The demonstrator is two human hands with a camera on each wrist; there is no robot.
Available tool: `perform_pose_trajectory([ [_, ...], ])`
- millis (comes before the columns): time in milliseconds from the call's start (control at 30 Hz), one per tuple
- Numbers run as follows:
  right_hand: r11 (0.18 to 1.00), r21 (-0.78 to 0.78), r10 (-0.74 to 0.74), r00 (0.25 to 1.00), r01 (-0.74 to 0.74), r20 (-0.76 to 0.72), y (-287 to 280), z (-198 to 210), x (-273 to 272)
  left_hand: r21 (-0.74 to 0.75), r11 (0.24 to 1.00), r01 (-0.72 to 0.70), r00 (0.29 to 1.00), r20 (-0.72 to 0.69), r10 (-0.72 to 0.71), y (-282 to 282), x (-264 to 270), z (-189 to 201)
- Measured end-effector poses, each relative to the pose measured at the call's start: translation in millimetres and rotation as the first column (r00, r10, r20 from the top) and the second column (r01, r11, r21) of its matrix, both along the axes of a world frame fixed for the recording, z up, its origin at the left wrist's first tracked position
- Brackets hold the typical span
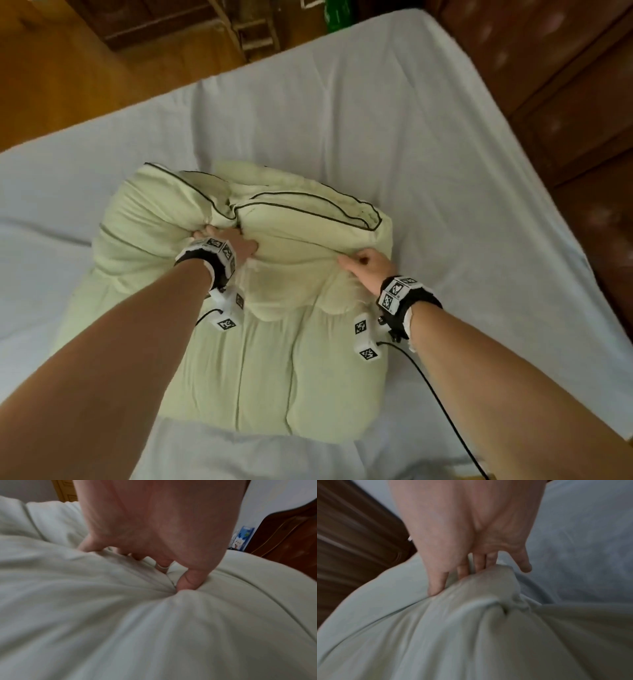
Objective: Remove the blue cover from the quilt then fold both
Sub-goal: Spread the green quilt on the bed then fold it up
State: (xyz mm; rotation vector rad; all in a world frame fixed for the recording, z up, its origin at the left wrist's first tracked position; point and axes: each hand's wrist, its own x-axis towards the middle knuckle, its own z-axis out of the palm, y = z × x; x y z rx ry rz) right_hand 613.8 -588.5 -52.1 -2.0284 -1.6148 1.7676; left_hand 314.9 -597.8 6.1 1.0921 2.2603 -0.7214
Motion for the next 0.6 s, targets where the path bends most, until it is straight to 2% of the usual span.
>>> perform_pose_trajectory([
  [33,0.997,-0.002,-0.078,0.997,0.078,-0.013,2,3,8,0.004,0.999,-0.043,0.999,-0.009,0.043,4,11,7],
  [133,0.977,-0.088,-0.199,0.977,0.193,-0.073,13,-7,34,0.028,0.99,-0.135,0.991,-0.013,0.136,18,53,19],
  [233,0.933,-0.233,-0.297,0.952,0.273,-0.077,23,-21,57,0.155,0.974,-0.168,0.984,-0.027,0.174,35,95,13],
  [300,0.89,-0.392,-0.285,0.955,0.233,-0.078,22,-45,68,0.206,0.962,-0.177,0.982,-0.033,0.188,41,112,6],
  [367,0.849,-0.503,-0.256,0.959,0.163,-0.121,21,-76,73,0.18,0.968,-0.173,0.983,-0.023,0.18,41,120,1],
  [433,0.809,-0.581,-0.242,0.952,0.091,-0.188,20,-81,72,0.18,0.966,-0.185,0.982,0.006,0.187,36,117,-6],
  [533,0.763,-0.646,-0.246,0.909,-0.032,-0.336,17,-98,65,0.221,0.957,-0.187,0.982,0.056,0.179,24,109,-15],
  [600,0.781,-0.623,-0.245,0.899,-0.038,-0.362,15,-105,60,0.241,0.945,-0.22,0.975,0.09,0.204,19,106,-15],
])
